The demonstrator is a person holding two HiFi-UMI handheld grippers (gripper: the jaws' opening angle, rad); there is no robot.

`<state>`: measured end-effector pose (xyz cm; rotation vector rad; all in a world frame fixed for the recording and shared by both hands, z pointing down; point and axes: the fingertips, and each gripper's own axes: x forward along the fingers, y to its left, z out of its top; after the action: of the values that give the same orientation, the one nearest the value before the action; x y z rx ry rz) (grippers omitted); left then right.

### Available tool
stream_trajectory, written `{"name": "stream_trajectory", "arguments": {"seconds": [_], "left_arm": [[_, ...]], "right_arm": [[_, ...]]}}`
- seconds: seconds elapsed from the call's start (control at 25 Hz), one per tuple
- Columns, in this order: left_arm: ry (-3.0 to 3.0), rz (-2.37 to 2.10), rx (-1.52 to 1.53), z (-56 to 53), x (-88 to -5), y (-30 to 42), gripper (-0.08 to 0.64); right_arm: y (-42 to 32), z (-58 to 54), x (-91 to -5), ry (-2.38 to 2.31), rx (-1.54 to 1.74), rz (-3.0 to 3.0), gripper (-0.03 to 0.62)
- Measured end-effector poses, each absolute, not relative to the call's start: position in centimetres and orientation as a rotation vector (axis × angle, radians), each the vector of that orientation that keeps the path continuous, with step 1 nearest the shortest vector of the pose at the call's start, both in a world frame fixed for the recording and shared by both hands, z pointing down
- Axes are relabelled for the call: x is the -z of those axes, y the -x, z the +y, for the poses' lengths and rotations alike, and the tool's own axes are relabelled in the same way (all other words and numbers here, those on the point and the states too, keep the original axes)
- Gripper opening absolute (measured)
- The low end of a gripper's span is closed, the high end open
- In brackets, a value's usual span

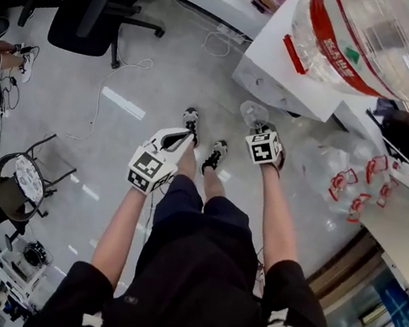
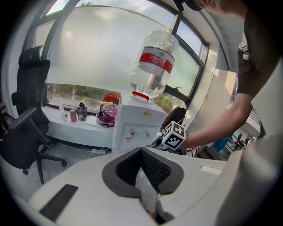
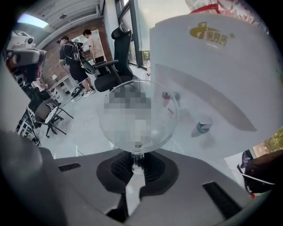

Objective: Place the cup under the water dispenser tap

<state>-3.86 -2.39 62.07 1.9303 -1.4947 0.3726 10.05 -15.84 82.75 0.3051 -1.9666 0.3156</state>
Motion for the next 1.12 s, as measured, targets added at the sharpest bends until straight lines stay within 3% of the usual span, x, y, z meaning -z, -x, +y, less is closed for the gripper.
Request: {"name": "stream_trajectory", "arguments": {"seconds": [1.12], "left_arm": [[-1.936, -1.338, -0.363, -2.5, -73.0, 4.9, 0.000]], "right_arm": [[-8.1, -22.7, -97.7, -0.415, -0.283, -1.701, -0.002]]}}
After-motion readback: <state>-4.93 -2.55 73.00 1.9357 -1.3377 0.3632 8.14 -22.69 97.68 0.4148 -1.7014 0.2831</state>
